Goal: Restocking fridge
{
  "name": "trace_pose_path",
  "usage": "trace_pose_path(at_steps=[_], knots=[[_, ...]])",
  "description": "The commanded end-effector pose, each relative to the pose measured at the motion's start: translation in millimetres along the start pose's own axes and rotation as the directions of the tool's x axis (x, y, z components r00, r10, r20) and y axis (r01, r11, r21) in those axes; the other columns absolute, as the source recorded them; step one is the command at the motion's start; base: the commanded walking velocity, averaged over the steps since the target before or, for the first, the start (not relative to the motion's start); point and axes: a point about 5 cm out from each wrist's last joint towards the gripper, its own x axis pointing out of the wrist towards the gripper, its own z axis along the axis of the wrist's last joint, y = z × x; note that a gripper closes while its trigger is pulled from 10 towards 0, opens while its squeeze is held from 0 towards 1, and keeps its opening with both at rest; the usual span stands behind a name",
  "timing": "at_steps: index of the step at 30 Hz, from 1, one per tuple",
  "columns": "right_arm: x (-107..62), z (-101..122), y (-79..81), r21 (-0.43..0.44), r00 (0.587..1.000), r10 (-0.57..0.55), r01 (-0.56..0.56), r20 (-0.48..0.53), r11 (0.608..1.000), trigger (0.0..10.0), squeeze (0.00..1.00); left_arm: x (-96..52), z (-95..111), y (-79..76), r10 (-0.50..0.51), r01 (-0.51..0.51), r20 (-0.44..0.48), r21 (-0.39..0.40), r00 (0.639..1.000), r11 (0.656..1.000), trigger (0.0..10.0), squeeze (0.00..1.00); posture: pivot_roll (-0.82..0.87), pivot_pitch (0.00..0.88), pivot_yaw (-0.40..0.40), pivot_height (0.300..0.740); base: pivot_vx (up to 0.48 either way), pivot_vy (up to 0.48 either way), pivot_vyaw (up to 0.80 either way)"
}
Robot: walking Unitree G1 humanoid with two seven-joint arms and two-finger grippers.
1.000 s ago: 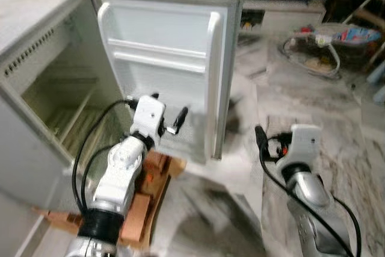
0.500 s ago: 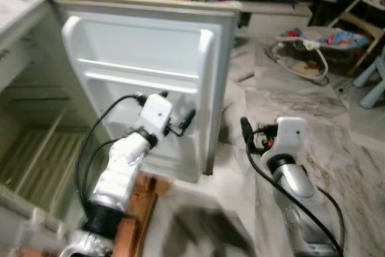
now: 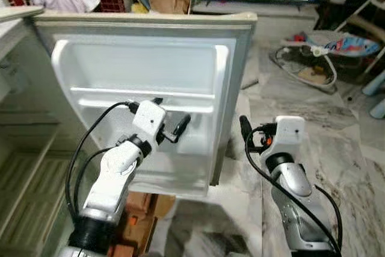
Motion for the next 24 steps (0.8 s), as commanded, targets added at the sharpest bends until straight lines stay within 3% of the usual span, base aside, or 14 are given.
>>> trace_pose_path(at_steps=[1, 9, 10, 24], knots=[[-1.8, -3, -7.3, -0.006, 1.0, -0.029, 0.029, -0.01, 1.0, 10.0, 0.0, -5.0, 12, 1.3, 0.019, -0.02, 0.038, 0.013, 0.999, 1.0, 10.0, 0.0, 0.04, 0.0, 0.018, 0.74, 0.0, 0.0, 0.0], [-0.6, -3, -4.6, -0.001, 1.0, -0.024, 0.024, -0.008, 1.0, 10.0, 0.0, -30.8, 5, 10.0, 0.131, -0.131, -0.021, 0.017, 0.991, 0.991, 10.0, 0.0, 0.05, 0.0, 0.018, 0.74, 0.0, 0.0, 0.0], [-0.2, -3, -4.7, 0.0, 1.0, -0.024, 0.024, -0.008, 1.0, 10.0, 0.0, -32.5, 4, 8.4, 0.14, -0.14, -0.022, -0.011, 0.99, 0.99, 10.0, 0.0, 0.05, 0.0, 0.018, 0.74, 0.0, -0.352, 0.0], [1.3, -4, -4.7, 0.006, 0.999, -0.033, 0.033, -0.007, 0.999, 10.0, 0.0, -26.5, 10, 1.6, 0.128, -0.128, -0.017, 0.005, 0.992, 0.992, 10.0, 0.0, 0.06, 0.0, 0.022, 0.74, 0.0, -0.47, -0.03]])
